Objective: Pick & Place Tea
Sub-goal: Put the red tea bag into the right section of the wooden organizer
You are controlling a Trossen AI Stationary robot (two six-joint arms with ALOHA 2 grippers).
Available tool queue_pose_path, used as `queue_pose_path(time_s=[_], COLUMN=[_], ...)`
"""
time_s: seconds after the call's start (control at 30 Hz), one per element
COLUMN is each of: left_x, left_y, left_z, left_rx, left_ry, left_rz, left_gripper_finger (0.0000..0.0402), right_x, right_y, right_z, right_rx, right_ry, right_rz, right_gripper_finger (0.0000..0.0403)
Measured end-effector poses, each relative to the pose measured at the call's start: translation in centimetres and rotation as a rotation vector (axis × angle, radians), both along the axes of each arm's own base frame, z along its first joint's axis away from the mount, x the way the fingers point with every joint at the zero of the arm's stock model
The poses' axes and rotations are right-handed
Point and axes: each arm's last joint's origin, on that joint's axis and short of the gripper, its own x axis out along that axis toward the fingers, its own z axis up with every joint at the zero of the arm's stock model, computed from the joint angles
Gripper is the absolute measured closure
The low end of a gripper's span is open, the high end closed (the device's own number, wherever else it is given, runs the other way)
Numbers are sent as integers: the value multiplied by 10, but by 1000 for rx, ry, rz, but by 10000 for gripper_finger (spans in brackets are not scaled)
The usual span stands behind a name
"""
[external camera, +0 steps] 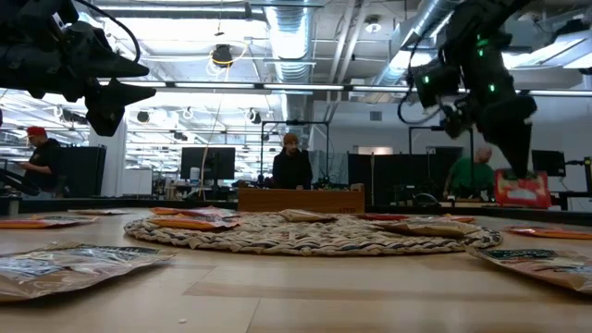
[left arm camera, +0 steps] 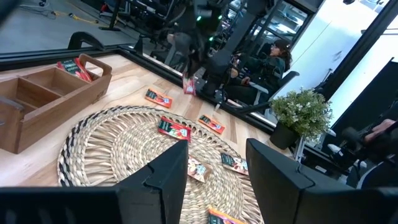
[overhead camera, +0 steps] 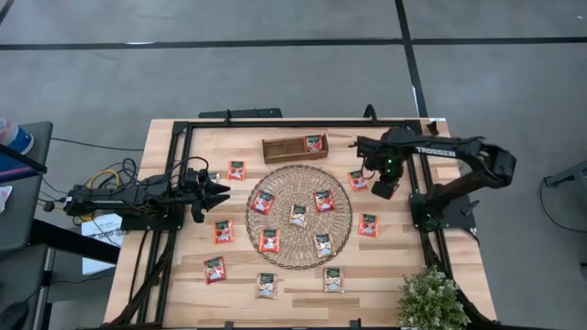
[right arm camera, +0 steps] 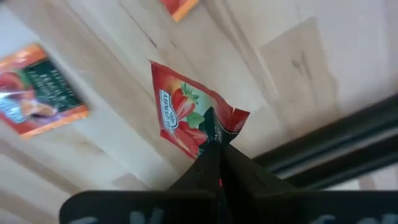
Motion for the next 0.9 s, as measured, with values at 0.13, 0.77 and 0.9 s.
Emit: queue_pose_path(time_s=[0.13,0.77,0.9], left_x=[0,0,0], left_y=[0,0,0], left_z=[0,0,0], left_rx=[0,6,6], left_ry=[0,1,1], left_rz=[0,0,0], left_gripper_finger=[247,247,247], right_x=[7,103,131], right_y=[5,-16,-34], right_z=[29,89,87], right_rx=[-71,-419,-438], right_ry=[-12,-94,-112], right_rz=[34,289,353], right_gripper_finger=[402,403,403])
